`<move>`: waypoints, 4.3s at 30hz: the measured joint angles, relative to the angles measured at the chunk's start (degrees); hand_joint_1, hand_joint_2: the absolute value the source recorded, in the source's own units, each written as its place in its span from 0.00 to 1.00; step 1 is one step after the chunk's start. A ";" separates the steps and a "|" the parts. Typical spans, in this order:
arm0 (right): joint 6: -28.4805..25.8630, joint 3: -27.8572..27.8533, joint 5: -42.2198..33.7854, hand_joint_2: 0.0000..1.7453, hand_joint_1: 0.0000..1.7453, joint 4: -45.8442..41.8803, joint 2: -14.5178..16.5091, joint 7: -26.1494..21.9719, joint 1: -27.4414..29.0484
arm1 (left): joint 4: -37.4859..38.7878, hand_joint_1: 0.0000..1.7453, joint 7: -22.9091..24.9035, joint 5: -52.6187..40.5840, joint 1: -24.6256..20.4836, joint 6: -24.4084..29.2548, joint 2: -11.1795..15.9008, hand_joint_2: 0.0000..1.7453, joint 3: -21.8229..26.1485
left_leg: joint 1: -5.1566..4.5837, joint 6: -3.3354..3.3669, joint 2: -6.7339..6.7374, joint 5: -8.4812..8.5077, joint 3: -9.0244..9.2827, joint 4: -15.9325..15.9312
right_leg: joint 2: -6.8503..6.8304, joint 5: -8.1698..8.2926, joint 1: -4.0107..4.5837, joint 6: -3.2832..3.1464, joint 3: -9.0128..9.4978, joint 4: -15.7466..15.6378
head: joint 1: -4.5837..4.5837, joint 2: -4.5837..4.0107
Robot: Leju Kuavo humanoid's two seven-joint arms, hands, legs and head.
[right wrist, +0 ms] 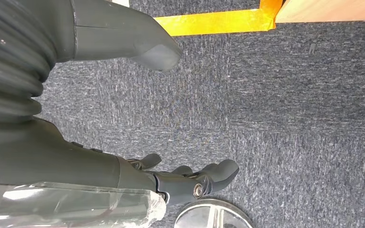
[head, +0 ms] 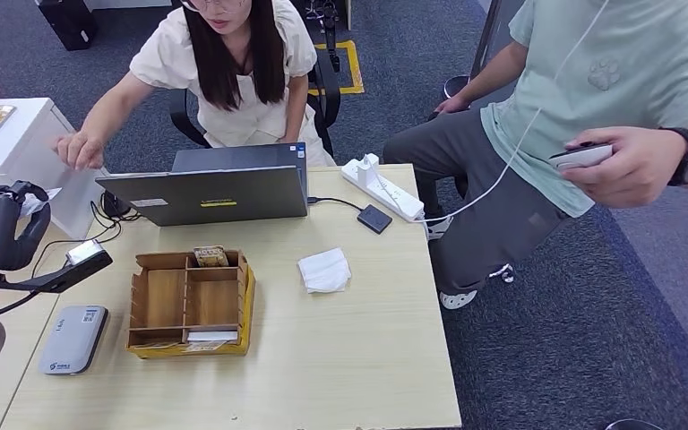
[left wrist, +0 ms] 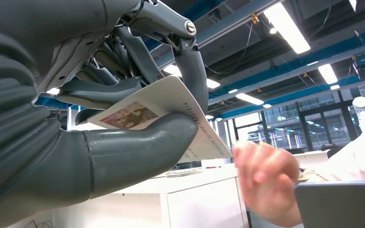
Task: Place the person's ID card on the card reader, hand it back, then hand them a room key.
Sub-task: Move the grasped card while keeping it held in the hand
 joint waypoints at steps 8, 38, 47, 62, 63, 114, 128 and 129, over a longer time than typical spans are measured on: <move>-0.08 -0.06 0.56 1.00 0.00 0.00 0.06 -0.08 -0.01 | 0.21 0.96 -2.32 9.89 -0.67 -3.00 -0.62 1.00 0.00 | 0.00 0.00 -0.01 0.00 0.00 0.00 | -0.01 0.00 0.00 0.00 0.00 0.00 | -0.01 0.00; -1.90 -0.09 3.26 1.00 0.00 -0.31 0.55 -0.11 -0.46 | 14.39 0.89 -1.32 44.80 -9.17 -14.43 -6.50 1.00 4.32 | 0.00 0.00 -0.02 0.01 -0.02 0.00 | -0.02 0.02 0.00 0.02 0.00 0.00 | 0.00 0.00; -2.15 -0.09 3.51 1.00 0.00 -0.27 0.55 -0.11 -0.47 | 16.44 0.92 -0.10 48.92 -9.61 -13.93 -6.75 1.00 4.93 | 0.00 0.00 -0.02 0.01 -0.03 0.00 | -0.02 0.02 0.00 0.02 0.00 0.00 | 0.01 0.00; -2.60 -0.05 5.24 1.00 0.00 -0.13 0.55 -0.23 -1.17 | 17.59 0.97 -9.29 26.36 -5.70 9.43 -4.77 1.00 6.78 | 0.00 0.00 0.08 0.00 -0.06 0.00 | 0.07 0.02 0.00 0.01 0.00 0.03 | 0.01 -0.01; -2.52 -0.04 5.20 1.00 0.00 -0.13 0.55 -0.40 -1.26 | 16.59 0.99 -9.78 22.32 -4.27 10.70 -4.06 1.00 6.78 | 0.00 0.00 0.11 0.00 -0.05 0.00 | 0.09 0.02 -0.01 0.01 -0.01 0.02 | 0.00 -0.01; -1.64 -0.02 1.99 1.00 0.00 -0.83 -0.22 -3.10 -1.59 | 14.86 1.00 -12.27 -3.89 15.48 15.63 5.16 1.00 5.06 | 0.01 -0.02 0.03 0.02 -0.13 0.00 | -0.03 0.02 0.00 0.02 -0.07 0.03 | 0.02 0.00; -1.63 -0.02 1.29 1.00 0.00 -1.27 -0.23 -3.32 -1.43 | 17.80 1.00 -10.60 -4.04 16.49 15.58 3.10 1.00 3.87 | 0.01 -0.02 0.03 0.01 -0.14 -0.01 | -0.03 0.02 0.00 0.02 -0.07 0.02 | 0.01 -0.01; -1.63 -0.02 1.23 1.00 0.00 -1.34 -0.25 -3.43 -1.37 | 17.94 1.00 -10.43 -4.16 16.75 15.67 2.96 1.00 3.86 | 0.01 -0.02 0.03 0.01 -0.14 -0.01 | -0.03 0.02 0.00 0.02 -0.07 0.02 | 0.02 -0.01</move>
